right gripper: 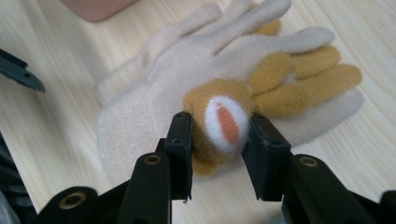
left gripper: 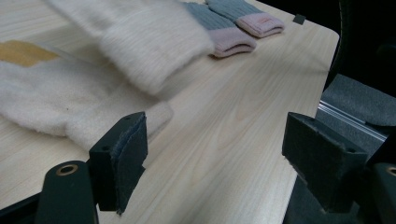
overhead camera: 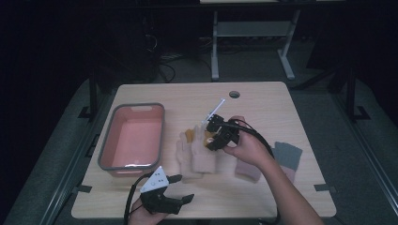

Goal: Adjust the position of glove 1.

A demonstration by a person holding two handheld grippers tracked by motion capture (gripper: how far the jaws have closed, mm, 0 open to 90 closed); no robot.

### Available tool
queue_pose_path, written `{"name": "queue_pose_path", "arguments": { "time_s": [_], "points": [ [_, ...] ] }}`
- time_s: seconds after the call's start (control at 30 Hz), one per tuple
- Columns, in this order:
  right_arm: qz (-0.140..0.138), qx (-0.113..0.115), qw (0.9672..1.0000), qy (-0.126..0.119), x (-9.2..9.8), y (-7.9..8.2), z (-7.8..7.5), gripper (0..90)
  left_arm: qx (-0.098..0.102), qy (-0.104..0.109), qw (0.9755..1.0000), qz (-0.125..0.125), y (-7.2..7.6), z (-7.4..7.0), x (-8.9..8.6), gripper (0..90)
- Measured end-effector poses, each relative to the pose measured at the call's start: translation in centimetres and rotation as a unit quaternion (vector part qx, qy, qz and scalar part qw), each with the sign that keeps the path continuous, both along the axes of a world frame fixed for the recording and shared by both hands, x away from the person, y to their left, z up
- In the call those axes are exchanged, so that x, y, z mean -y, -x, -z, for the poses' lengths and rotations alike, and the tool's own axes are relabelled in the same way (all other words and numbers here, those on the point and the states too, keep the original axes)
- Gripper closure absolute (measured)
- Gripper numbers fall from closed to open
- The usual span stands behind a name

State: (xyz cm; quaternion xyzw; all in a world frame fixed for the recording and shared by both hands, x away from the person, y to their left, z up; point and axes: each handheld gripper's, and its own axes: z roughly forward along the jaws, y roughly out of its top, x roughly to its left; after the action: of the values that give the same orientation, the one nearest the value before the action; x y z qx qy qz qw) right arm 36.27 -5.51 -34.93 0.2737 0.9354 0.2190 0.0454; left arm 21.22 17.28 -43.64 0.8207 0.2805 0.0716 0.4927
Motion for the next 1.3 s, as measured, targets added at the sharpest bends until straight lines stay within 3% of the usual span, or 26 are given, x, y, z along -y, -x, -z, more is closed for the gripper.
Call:
{"name": "queue_pose_path", "arguments": {
  "time_s": [0.27, 0.43, 0.6, 0.7, 0.77, 1.0, 1.3],
  "points": [
    [-0.032, 0.001, 0.9994, 0.011, -3.3, -0.6, 0.5, 64.1, 0.0, 0.011, 0.9999, -0.002, 0.0, -0.1, -0.2, 22.4],
    [-0.042, -0.005, 0.999, 0.011, -4.6, -1.1, 0.9, 64.1, 0.001, 0.008, 1.0, -0.001, 0.0, -0.2, -0.3, 22.4],
    [-0.048, -0.014, 0.9986, 0.019, -5.4, -1.8, 2.2, 63.9, 0.004, 0.008, 1.0, -0.002, 0.1, -0.2, -0.2, 22.4],
    [-0.047, -0.036, 0.9981, 0.018, -5.8, -2.4, 3.6, 63.3, 0.001, 0.01, 0.9999, -0.003, 0.1, -0.2, -0.2, 22.4],
    [-0.044, -0.039, 0.9979, 0.027, -6.0, -2.7, 4.3, 62.6, 0.002, 0.009, 1.0, -0.002, 0.1, -0.3, -0.2, 22.4],
    [-0.032, -0.062, 0.9975, 0.014, -5.6, -3.1, 6.3, 60.2, 0.001, 0.011, 0.9999, -0.002, 0.0, -0.2, -0.3, 22.4],
    [-0.019, -0.07, 0.9973, -0.017, -4.6, -2.9, 6.5, 53.9, 0.002, 0.008, 1.0, -0.001, 0.1, -0.2, -0.1, 22.5]
  ]
}}
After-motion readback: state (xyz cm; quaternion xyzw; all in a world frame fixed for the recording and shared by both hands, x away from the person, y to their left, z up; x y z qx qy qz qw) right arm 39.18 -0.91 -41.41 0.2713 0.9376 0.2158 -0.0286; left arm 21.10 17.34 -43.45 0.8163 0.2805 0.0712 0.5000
